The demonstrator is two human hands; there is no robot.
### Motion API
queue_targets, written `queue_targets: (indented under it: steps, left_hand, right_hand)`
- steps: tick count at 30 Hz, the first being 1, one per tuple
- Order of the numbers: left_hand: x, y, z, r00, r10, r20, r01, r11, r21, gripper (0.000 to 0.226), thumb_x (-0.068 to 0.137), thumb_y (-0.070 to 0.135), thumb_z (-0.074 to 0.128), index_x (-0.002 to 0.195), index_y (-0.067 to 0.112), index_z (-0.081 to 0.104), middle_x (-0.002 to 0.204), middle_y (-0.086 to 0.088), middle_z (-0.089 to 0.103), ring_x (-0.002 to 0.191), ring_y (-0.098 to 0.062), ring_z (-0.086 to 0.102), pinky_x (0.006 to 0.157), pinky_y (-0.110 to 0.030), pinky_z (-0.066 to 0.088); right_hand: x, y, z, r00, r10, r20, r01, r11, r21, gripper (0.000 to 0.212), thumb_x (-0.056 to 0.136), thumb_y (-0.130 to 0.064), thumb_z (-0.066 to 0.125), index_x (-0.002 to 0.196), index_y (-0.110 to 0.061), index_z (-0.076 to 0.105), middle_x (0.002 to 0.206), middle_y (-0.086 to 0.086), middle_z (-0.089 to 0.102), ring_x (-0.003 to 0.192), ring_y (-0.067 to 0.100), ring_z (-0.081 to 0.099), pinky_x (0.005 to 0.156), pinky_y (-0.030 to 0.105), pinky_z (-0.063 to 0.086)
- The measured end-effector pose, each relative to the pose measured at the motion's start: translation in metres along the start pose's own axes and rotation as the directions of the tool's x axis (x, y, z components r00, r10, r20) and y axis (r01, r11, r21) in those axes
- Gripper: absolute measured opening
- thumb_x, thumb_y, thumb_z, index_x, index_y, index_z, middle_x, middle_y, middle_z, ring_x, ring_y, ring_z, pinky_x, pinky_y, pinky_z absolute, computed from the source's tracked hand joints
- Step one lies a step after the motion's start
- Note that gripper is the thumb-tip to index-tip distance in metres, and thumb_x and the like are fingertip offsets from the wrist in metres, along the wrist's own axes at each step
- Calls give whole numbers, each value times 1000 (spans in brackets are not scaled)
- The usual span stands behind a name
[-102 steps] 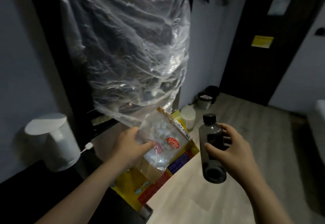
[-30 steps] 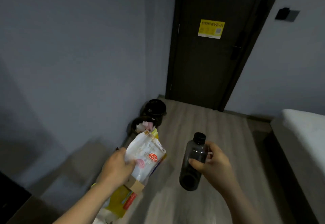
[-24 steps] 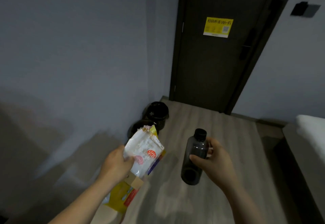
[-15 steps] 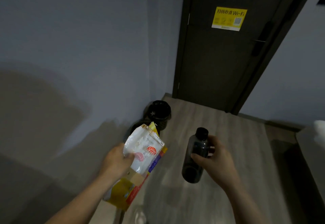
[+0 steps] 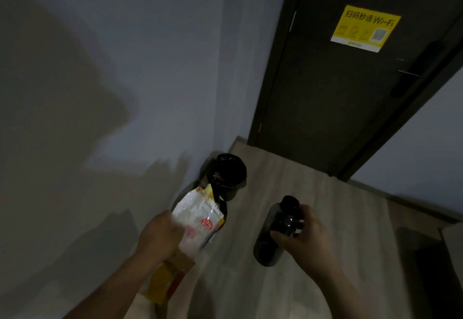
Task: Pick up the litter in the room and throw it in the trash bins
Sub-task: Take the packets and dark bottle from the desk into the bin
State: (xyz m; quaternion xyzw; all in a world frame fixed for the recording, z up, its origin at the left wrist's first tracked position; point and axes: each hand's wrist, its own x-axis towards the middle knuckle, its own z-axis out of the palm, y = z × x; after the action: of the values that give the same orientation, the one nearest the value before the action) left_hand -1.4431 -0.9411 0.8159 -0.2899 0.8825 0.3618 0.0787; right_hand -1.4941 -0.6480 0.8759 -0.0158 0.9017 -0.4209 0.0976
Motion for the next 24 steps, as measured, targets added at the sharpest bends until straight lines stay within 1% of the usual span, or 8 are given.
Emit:
queue_targets:
  steps: [4,7,11,14,17,20,22,24]
  left_hand:
    - [48,-7,-2,1000,-12,7,12,996,90,18,86,24,60,99,13,57,103,-6,64,92,-22,60,74,-27,46]
    - [76,-9,-3,997,-71,34,67,993,101,17,90,25,51,107,20,50,106,-2,57,94,-20,57,72,-26,43]
    - [115,-7,-2,996,-77,53,74,995,68,7,90,25,52,87,19,50,88,-1,58,78,-17,57,65,-28,45]
    - [144,-1,3,993,-109,51,105,992,66,12,90,29,52,86,17,52,86,-1,59,79,-18,59,66,-28,47]
    - [172,10,7,989,-140,38,138,990,36,9,90,23,51,84,18,50,86,-2,57,79,-18,58,69,-31,49]
    - [202,27,14,984,-177,0,177,984,13,8,88,23,56,84,17,51,84,-1,57,77,-17,57,67,-31,48]
    - [221,41,20,977,-211,-22,211,977,2,10,85,26,61,84,19,53,83,1,57,76,-16,58,67,-32,49]
    - [241,54,28,969,-247,-32,247,969,-6,14,83,29,63,83,21,53,82,2,58,76,-16,58,67,-32,50]
  right_hand:
    - [43,-10,18,999,10,36,-8,998,-56,58,70,-28,82,113,-32,43,97,-17,49,91,7,55,75,29,53]
    - [74,-16,29,999,6,39,-3,998,-62,58,68,-25,83,113,-29,47,101,-13,53,93,12,58,80,36,55]
    - [123,-17,42,996,2,90,6,996,-93,61,68,-27,84,117,-27,46,104,-12,50,93,10,55,78,28,51]
    - [165,-15,50,992,7,124,5,995,-95,63,68,-27,84,119,-26,47,105,-11,51,94,9,54,77,25,50]
    - [209,-12,59,988,-4,154,17,996,-86,64,68,-28,84,120,-27,47,105,-12,50,94,9,54,77,24,49]
    - [258,-8,65,982,-26,190,33,999,-35,62,66,-27,85,113,-34,45,98,-20,48,85,1,53,68,13,43]
    - [293,-5,67,976,-30,216,35,999,-20,60,67,-25,84,110,-35,44,93,-22,48,81,-5,52,64,11,42]
    - [327,0,68,969,-35,243,42,999,-22,60,67,-25,84,111,-34,44,94,-23,48,83,-3,52,68,12,43]
